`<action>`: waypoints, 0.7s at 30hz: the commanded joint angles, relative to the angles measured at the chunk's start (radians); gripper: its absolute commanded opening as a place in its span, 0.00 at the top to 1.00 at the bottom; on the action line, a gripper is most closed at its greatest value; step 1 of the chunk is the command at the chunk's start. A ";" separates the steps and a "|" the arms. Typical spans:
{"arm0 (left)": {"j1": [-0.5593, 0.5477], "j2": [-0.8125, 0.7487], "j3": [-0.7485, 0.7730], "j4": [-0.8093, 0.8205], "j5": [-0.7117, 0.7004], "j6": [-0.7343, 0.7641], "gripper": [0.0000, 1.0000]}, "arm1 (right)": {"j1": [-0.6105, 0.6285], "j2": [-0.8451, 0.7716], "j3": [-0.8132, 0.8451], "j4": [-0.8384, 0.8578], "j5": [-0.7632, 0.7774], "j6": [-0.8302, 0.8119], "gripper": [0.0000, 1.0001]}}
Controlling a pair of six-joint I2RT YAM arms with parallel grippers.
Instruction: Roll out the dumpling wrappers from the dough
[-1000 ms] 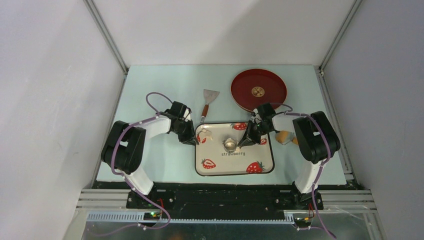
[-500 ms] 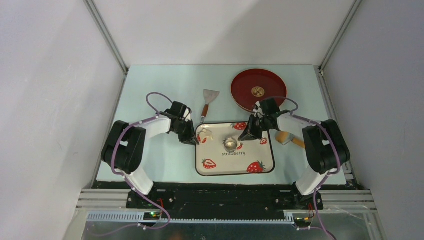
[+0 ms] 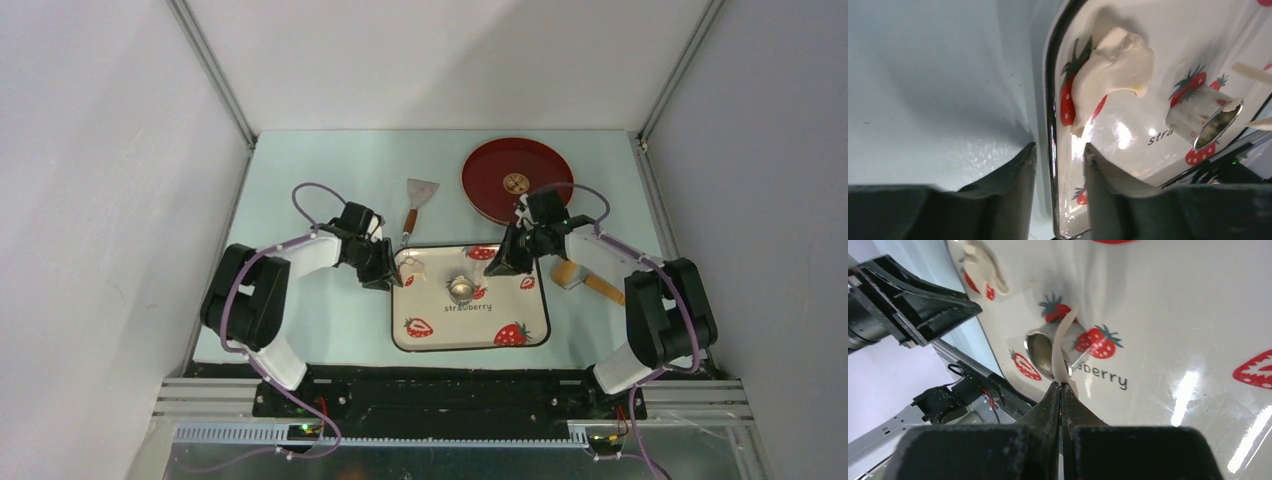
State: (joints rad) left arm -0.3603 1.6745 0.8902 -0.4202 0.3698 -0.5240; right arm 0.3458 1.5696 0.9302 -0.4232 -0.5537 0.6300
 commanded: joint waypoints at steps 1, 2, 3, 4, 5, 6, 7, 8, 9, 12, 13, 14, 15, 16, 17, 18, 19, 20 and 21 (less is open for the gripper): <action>-0.007 -0.116 0.001 0.014 -0.044 0.045 0.45 | 0.027 -0.057 0.129 -0.070 0.054 -0.030 1.00; -0.007 -0.158 -0.001 0.015 -0.062 0.049 0.40 | 0.033 -0.055 0.165 -0.084 0.070 -0.034 1.00; -0.008 -0.181 -0.002 0.015 -0.080 0.055 0.32 | 0.047 -0.052 0.183 -0.089 0.077 -0.035 1.00; -0.006 -0.223 -0.004 0.014 -0.090 0.058 0.29 | 0.054 -0.043 0.215 -0.095 0.078 -0.035 1.00; -0.003 -0.246 -0.007 0.014 -0.107 0.061 0.24 | 0.069 -0.034 0.232 -0.098 0.076 -0.036 1.00; -0.001 -0.291 -0.008 0.014 -0.114 0.061 0.22 | 0.078 -0.009 0.268 -0.105 0.076 -0.038 1.00; 0.005 -0.313 -0.015 0.014 -0.129 0.062 0.20 | 0.098 0.004 0.285 -0.109 0.077 -0.039 1.00; 0.009 -0.353 -0.018 0.014 -0.133 0.063 0.19 | 0.108 0.033 0.321 -0.115 0.077 -0.043 1.00; 0.020 -0.371 -0.027 0.015 -0.136 0.064 0.19 | 0.131 0.047 0.339 -0.118 0.076 -0.046 1.00; 0.059 -0.461 -0.056 0.014 -0.132 0.060 0.17 | 0.195 0.147 0.443 -0.147 0.074 -0.062 0.98; 0.069 -0.491 -0.070 0.015 -0.124 0.059 0.17 | 0.207 0.196 0.494 -0.161 0.085 -0.068 0.96; 0.087 -0.505 -0.077 0.014 -0.120 0.057 0.17 | 0.237 0.221 0.521 -0.200 0.095 -0.085 0.96; 0.095 -0.527 -0.094 0.014 -0.111 0.057 0.17 | 0.252 0.272 0.569 -0.215 0.123 -0.095 0.94; 0.110 -0.536 -0.100 0.014 -0.100 0.059 0.17 | 0.279 0.297 0.594 -0.247 0.149 -0.113 0.89; 0.117 -0.552 -0.113 0.014 -0.096 0.059 0.17 | 0.292 0.344 0.633 -0.261 0.160 -0.121 0.85; 0.127 -0.559 -0.120 0.014 -0.090 0.061 0.16 | 0.318 0.366 0.648 -0.272 0.176 -0.136 0.76; 0.130 -0.569 -0.130 0.014 -0.087 0.061 0.16 | 0.328 0.408 0.678 -0.281 0.183 -0.148 0.72; 0.134 -0.573 -0.136 0.014 -0.084 0.062 0.16 | 0.347 0.430 0.694 -0.289 0.195 -0.156 0.65; 0.136 -0.579 -0.146 0.014 -0.083 0.062 0.16 | 0.355 0.472 0.724 -0.307 0.202 -0.169 0.63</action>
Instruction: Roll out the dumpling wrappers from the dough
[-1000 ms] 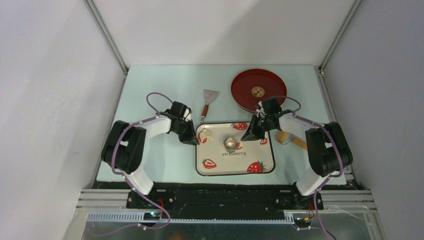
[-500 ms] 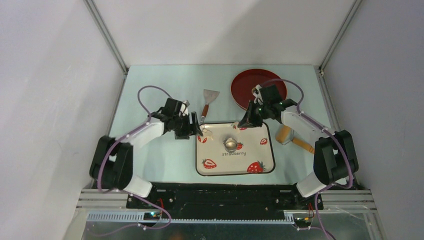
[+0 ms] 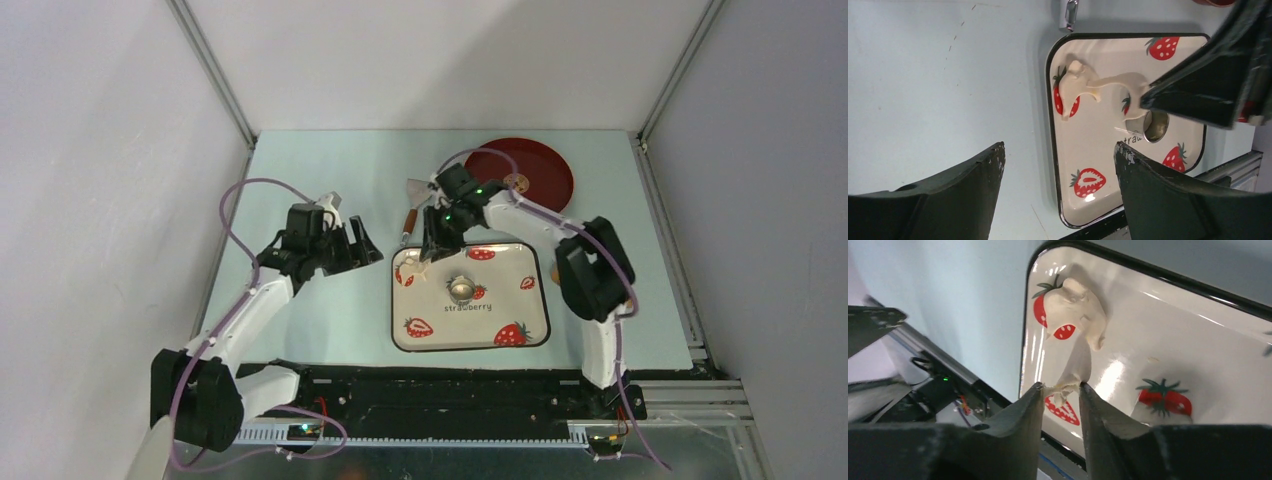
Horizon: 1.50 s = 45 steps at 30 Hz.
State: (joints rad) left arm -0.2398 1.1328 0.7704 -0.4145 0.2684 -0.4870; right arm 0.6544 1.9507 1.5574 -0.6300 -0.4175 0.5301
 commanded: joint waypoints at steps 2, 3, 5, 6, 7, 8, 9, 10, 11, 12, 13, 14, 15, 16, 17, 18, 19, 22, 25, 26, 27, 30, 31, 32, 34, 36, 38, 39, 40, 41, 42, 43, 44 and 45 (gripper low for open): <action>0.018 -0.042 -0.036 0.008 0.021 0.025 0.16 | 0.068 0.134 0.137 -0.132 0.099 -0.092 0.55; 0.018 -0.043 -0.042 0.008 0.024 0.026 0.16 | 0.082 0.142 0.144 -0.139 0.126 -0.098 0.50; 0.019 -0.046 -0.050 0.008 0.025 0.028 0.16 | 0.100 0.146 0.152 -0.151 0.161 -0.112 0.43; 0.020 -0.046 -0.051 0.009 0.026 0.029 0.16 | 0.108 0.137 0.148 -0.153 0.169 -0.119 0.41; 0.019 -0.045 -0.053 0.008 0.028 0.029 0.16 | 0.112 0.126 0.144 -0.154 0.180 -0.122 0.36; 0.019 -0.044 -0.054 0.009 0.029 0.032 0.16 | 0.117 0.120 0.137 -0.154 0.182 -0.129 0.34; 0.019 -0.044 -0.055 0.009 0.028 0.032 0.16 | 0.122 0.110 0.134 -0.154 0.184 -0.133 0.30; 0.019 -0.044 -0.055 0.009 0.027 0.032 0.16 | 0.128 0.103 0.131 -0.159 0.186 -0.138 0.28; 0.019 -0.046 -0.056 0.009 0.025 0.032 0.16 | 0.130 0.090 0.123 -0.158 0.188 -0.138 0.23; 0.018 -0.047 -0.057 0.009 0.022 0.032 0.16 | 0.133 0.081 0.116 -0.152 0.183 -0.139 0.21; 0.018 -0.053 -0.058 0.008 0.019 0.033 0.16 | 0.135 0.062 0.104 -0.148 0.172 -0.137 0.19; 0.019 -0.057 -0.060 0.009 0.016 0.033 0.15 | 0.135 0.051 0.097 -0.138 0.162 -0.133 0.16; 0.019 -0.062 -0.062 0.008 0.015 0.034 0.15 | 0.135 0.025 0.082 -0.125 0.156 -0.127 0.15; 0.020 -0.064 -0.064 0.008 0.014 0.035 0.15 | 0.134 0.012 0.077 -0.119 0.146 -0.123 0.12; 0.019 -0.067 -0.068 0.008 0.015 0.035 0.15 | 0.132 -0.015 0.069 -0.109 0.139 -0.117 0.11; 0.020 -0.068 -0.070 0.008 0.015 0.037 0.15 | 0.131 -0.030 0.067 -0.104 0.124 -0.114 0.09; 0.019 -0.068 -0.075 0.009 0.016 0.036 0.15 | 0.126 -0.053 0.064 -0.097 0.117 -0.107 0.09; 0.020 -0.068 -0.086 0.009 0.026 0.034 0.15 | 0.109 -0.110 0.058 -0.082 0.076 -0.097 0.05; 0.018 -0.070 -0.088 0.009 0.034 0.030 0.14 | 0.090 -0.144 0.050 -0.065 0.042 -0.087 0.01; 0.019 -0.072 -0.089 0.009 0.034 0.030 0.14 | 0.087 -0.147 0.054 -0.063 0.033 -0.088 0.01; 0.018 -0.072 -0.089 0.009 0.037 0.030 0.14 | 0.087 -0.147 0.057 -0.063 0.013 -0.089 0.01; 0.018 -0.071 -0.090 0.009 0.034 0.028 0.14 | 0.076 -0.145 0.045 0.003 -0.092 -0.066 0.01; 0.019 -0.072 -0.090 0.008 0.033 0.028 0.14 | 0.072 -0.148 0.033 0.033 -0.147 -0.051 0.01; 0.019 -0.072 -0.091 0.008 0.034 0.027 0.14 | 0.067 -0.151 0.016 0.073 -0.158 -0.026 0.01; 0.018 -0.074 -0.091 0.008 0.044 0.026 0.15 | 0.061 -0.155 0.009 0.080 -0.147 -0.016 0.01; 0.016 -0.076 -0.091 0.009 0.063 0.021 0.16 | 0.046 -0.164 0.006 0.063 -0.118 -0.013 0.01; 0.003 -0.077 -0.087 0.008 0.072 0.014 0.18 | 0.024 -0.188 -0.018 0.044 -0.086 -0.010 0.02; -0.003 -0.077 -0.079 0.008 0.072 0.010 0.19 | 0.015 -0.211 -0.044 0.040 -0.066 -0.009 0.03; -0.026 -0.075 -0.073 0.008 0.070 0.000 0.21 | -0.008 -0.224 -0.059 0.034 -0.050 -0.010 0.04; -0.040 -0.068 -0.058 0.009 0.068 -0.007 0.22 | -0.021 -0.254 -0.094 0.025 -0.042 -0.011 0.07; -0.073 -0.062 -0.050 0.009 0.061 -0.020 0.24 | -0.048 -0.267 -0.110 0.016 -0.029 -0.013 0.09; -0.095 -0.045 -0.027 0.010 0.055 -0.030 0.25 | -0.079 -0.293 -0.140 -0.005 -0.024 -0.021 0.13; -0.139 -0.033 -0.014 0.010 0.041 -0.048 0.26 | -0.093 -0.304 -0.154 -0.019 -0.010 -0.028 0.16; -0.162 -0.008 0.013 0.014 0.034 -0.058 0.27 | -0.119 -0.324 -0.177 -0.054 0.004 -0.048 0.19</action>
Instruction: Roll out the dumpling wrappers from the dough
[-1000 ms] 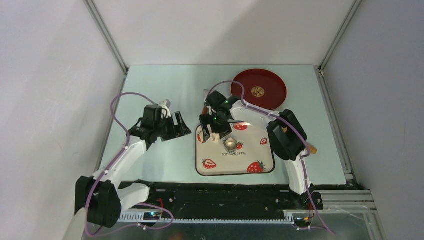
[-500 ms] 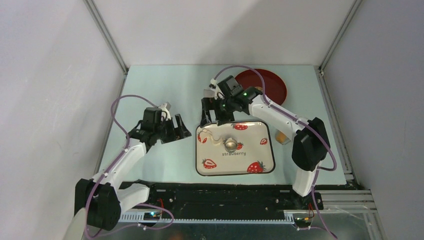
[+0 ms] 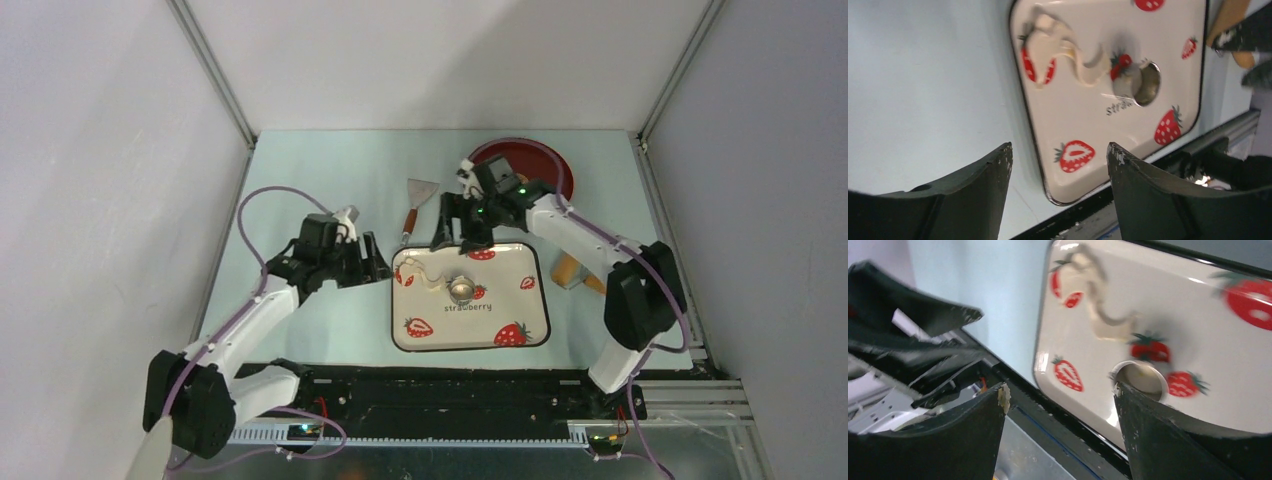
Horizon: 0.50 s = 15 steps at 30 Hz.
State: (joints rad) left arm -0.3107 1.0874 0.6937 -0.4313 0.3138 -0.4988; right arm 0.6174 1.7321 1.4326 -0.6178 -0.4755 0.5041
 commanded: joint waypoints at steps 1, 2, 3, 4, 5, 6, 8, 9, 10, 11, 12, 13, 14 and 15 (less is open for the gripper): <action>-0.136 0.054 0.104 0.037 -0.025 -0.067 0.29 | -0.094 -0.115 -0.064 -0.083 0.093 -0.032 0.20; -0.156 0.091 0.132 0.040 -0.030 -0.078 0.29 | -0.113 -0.130 -0.087 -0.116 0.110 -0.055 0.21; -0.196 0.111 0.149 0.047 -0.042 -0.099 0.30 | -0.123 -0.145 -0.100 -0.129 0.140 -0.065 0.22; -0.214 0.154 0.180 0.052 -0.049 -0.120 0.31 | -0.141 -0.152 -0.126 -0.150 0.152 -0.080 0.23; -0.247 0.177 0.195 0.060 -0.052 -0.130 0.33 | -0.150 -0.163 -0.141 -0.157 0.168 -0.088 0.25; -0.264 0.226 0.226 0.064 -0.058 -0.152 0.35 | -0.168 -0.168 -0.170 -0.166 0.174 -0.098 0.26; -0.314 0.304 0.276 0.071 -0.066 -0.174 0.38 | -0.190 -0.176 -0.212 -0.168 0.178 -0.110 0.29; -0.346 0.360 0.290 0.073 -0.068 -0.181 0.39 | -0.196 -0.180 -0.239 -0.167 0.172 -0.112 0.30; -0.373 0.386 0.317 0.073 -0.074 -0.194 0.41 | -0.205 -0.183 -0.252 -0.162 0.169 -0.115 0.31; -0.388 0.436 0.330 0.073 -0.080 -0.199 0.41 | -0.209 -0.193 -0.280 -0.158 0.162 -0.115 0.31; -0.411 0.460 0.350 0.072 -0.096 -0.205 0.43 | -0.218 -0.199 -0.296 -0.145 0.155 -0.112 0.31; -0.421 0.500 0.366 0.071 -0.108 -0.208 0.44 | -0.230 -0.215 -0.325 -0.131 0.142 -0.109 0.31; -0.438 0.517 0.371 0.070 -0.125 -0.218 0.46 | -0.236 -0.222 -0.340 -0.126 0.129 -0.108 0.31; -0.443 0.544 0.375 0.069 -0.142 -0.224 0.47 | -0.246 -0.237 -0.362 -0.118 0.124 -0.106 0.31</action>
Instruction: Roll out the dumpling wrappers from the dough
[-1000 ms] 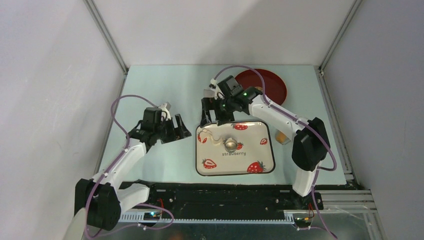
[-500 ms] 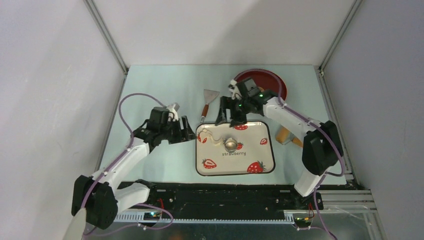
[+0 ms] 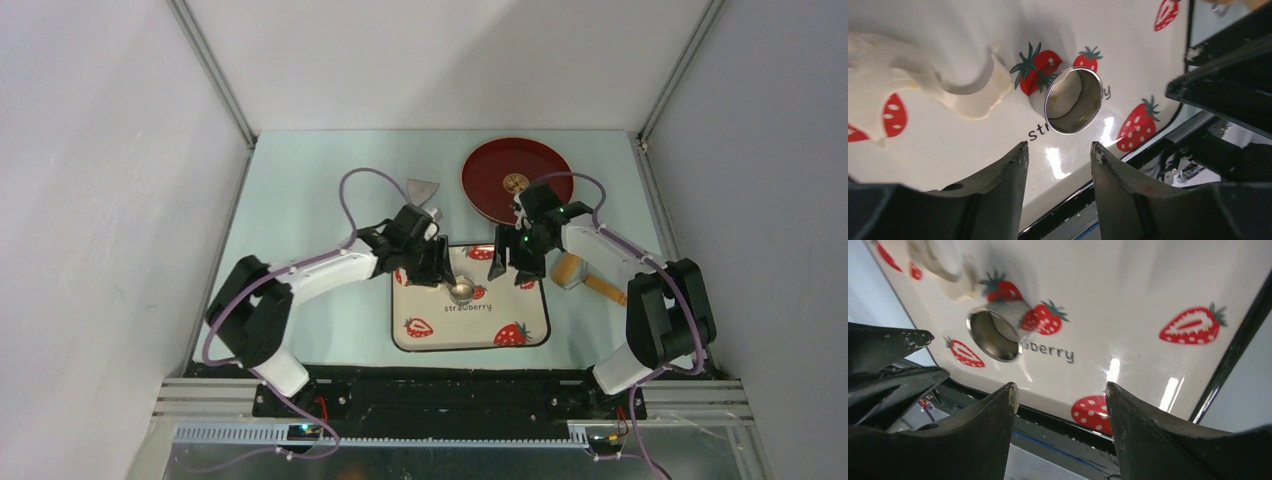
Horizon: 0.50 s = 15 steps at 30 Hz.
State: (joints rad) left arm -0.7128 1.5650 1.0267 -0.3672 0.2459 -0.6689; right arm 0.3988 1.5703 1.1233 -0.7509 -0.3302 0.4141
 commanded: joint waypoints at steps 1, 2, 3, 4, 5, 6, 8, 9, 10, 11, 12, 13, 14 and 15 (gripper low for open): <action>-0.048 0.077 0.043 0.006 -0.082 -0.062 0.49 | -0.034 -0.092 -0.065 0.017 -0.029 -0.015 0.31; -0.050 0.094 0.045 0.006 -0.095 -0.066 0.49 | -0.042 -0.100 -0.084 0.021 -0.031 -0.014 0.31; -0.057 0.100 0.047 0.005 -0.097 -0.069 0.50 | -0.045 -0.114 -0.093 0.022 -0.036 -0.014 0.31; -0.059 0.111 0.051 0.005 -0.099 -0.068 0.51 | -0.052 -0.120 -0.108 0.025 -0.038 -0.016 0.31; -0.062 0.116 0.054 0.005 -0.099 -0.067 0.51 | -0.055 -0.127 -0.115 0.026 -0.040 -0.015 0.31; -0.064 0.127 0.059 0.005 -0.100 -0.065 0.52 | -0.059 -0.130 -0.124 0.029 -0.042 -0.016 0.31; -0.066 0.145 0.069 0.006 -0.099 -0.063 0.54 | -0.066 -0.135 -0.134 0.032 -0.045 -0.017 0.31; -0.065 0.156 0.072 0.006 -0.098 -0.063 0.55 | -0.066 -0.135 -0.141 0.032 -0.046 -0.018 0.31; -0.066 0.161 0.078 0.005 -0.097 -0.062 0.57 | -0.068 -0.134 -0.143 0.034 -0.047 -0.017 0.31; -0.066 0.171 0.082 0.006 -0.095 -0.061 0.59 | -0.069 -0.133 -0.145 0.034 -0.048 -0.017 0.31; -0.066 0.176 0.088 0.006 -0.093 -0.060 0.61 | -0.070 -0.133 -0.146 0.035 -0.048 -0.017 0.31; -0.068 0.184 0.092 0.005 -0.094 -0.060 0.62 | -0.070 -0.133 -0.150 0.036 -0.048 -0.018 0.31; -0.068 0.188 0.099 0.005 -0.094 -0.058 0.63 | -0.071 -0.132 -0.150 0.037 -0.049 -0.018 0.31; -0.067 0.197 0.101 0.006 -0.094 -0.056 0.63 | -0.071 -0.131 -0.151 0.036 -0.049 -0.018 0.31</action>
State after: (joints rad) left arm -0.7750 1.7424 1.0840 -0.3763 0.1745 -0.7185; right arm 0.3317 1.4593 0.9779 -0.7311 -0.3653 0.4118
